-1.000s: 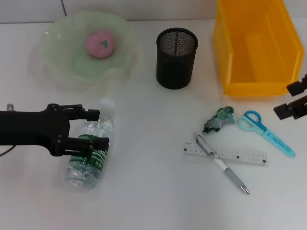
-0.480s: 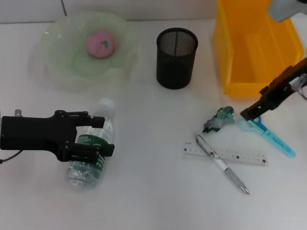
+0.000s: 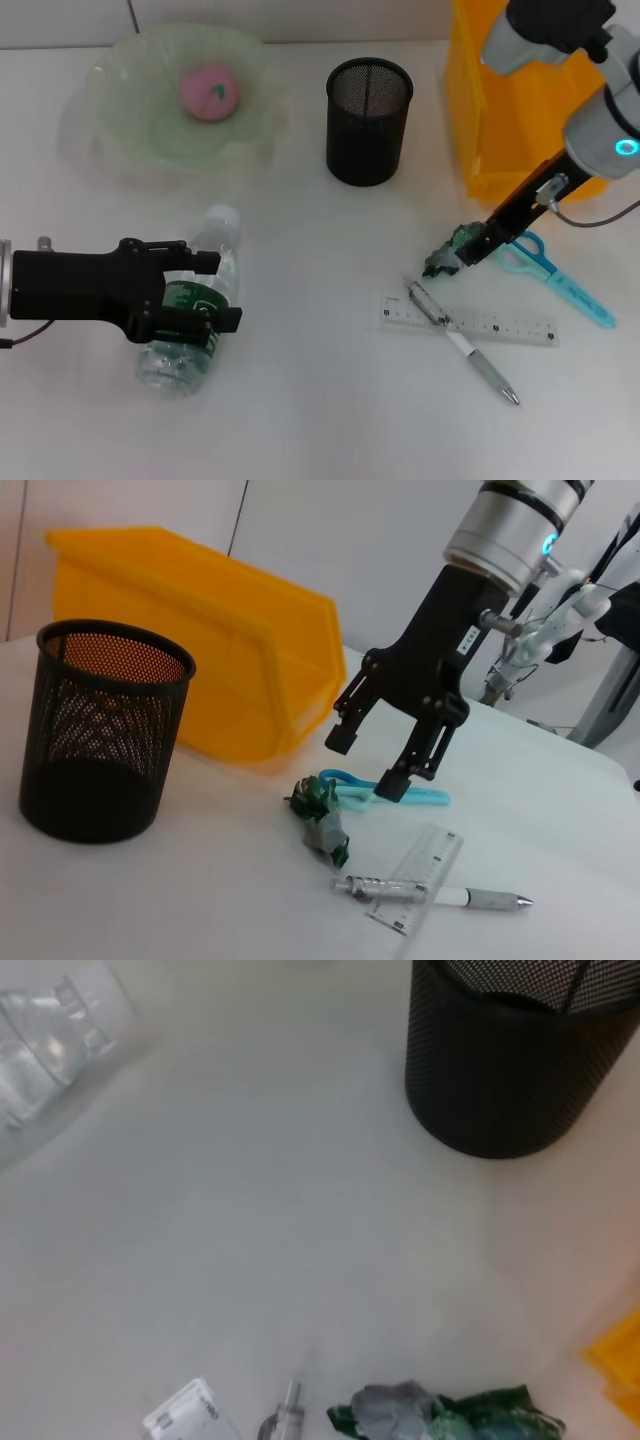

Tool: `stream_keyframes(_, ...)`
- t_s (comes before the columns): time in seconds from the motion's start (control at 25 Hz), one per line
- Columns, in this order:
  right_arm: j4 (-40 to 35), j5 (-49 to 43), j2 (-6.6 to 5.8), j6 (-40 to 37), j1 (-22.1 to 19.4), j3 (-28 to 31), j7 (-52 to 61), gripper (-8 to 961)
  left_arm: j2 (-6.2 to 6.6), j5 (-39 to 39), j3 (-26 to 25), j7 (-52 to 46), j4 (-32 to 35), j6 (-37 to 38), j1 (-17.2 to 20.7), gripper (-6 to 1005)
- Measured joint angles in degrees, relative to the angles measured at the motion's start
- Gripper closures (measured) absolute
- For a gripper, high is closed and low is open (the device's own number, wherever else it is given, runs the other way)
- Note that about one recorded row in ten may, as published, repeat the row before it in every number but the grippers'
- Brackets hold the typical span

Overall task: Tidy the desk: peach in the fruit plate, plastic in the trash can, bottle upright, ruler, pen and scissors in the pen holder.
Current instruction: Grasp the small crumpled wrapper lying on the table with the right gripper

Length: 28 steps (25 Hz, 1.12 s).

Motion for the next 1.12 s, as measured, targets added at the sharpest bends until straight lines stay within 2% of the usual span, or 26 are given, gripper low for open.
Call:
stream_keyframes(0.36,7.34,1.29,0.03,6.36,2.41,-2.95,0.95,156,-0.38,0.46,0.00,1.83,-1.90,-0.71,0.20,152)
stream_keyframes(0.84,11.58,1.35,0.03,10.34,3.85,-4.91,1.05,168,-0.69,1.62,0.00,2.82,-3.09,-2.15,0.30,157)
stream_keyframes(1.12,11.65,1.35,0.03,10.46,3.63,-5.24,1.04,425,-0.76,1.62,0.00,2.85,-3.09,-2.25,0.47,159)
